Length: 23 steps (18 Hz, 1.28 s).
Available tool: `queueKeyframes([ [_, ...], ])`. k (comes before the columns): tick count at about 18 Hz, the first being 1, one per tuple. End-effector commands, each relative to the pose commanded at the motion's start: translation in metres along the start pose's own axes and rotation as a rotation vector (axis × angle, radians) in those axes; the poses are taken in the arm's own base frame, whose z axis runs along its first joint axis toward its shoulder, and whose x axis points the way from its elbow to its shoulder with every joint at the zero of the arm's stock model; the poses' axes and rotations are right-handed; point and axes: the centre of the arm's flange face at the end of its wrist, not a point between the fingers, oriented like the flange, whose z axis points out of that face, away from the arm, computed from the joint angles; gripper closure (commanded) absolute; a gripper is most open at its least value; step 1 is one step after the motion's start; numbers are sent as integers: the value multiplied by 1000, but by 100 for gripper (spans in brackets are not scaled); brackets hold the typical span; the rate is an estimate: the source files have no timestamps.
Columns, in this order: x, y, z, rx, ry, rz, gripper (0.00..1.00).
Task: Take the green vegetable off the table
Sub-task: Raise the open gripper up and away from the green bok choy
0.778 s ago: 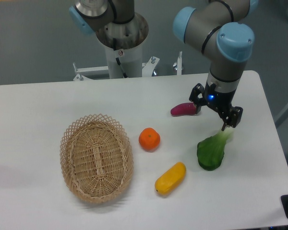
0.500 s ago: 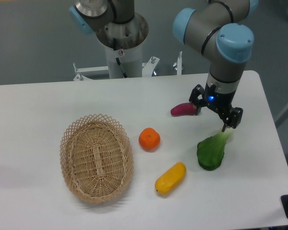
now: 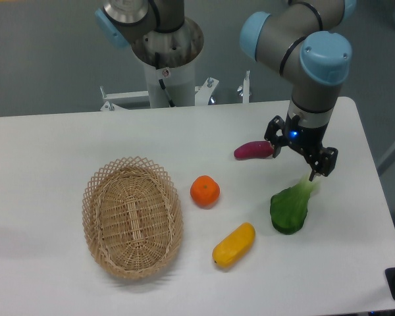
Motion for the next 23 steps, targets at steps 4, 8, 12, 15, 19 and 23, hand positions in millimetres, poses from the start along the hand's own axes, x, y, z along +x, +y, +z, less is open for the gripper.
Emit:
queueKeyframes([
  [4,-9,24,7,-28,10,41,0],
  [8,-16,54,16,-31,25,53,0],
  [12,-18,61,15,-32,28,46,0],
  [15,-21,67,25,-30,36,39,0],
  [19,-29,69,49,-33,41,35,0],
  [23,-29,63,74,-34,48,2,0],
])
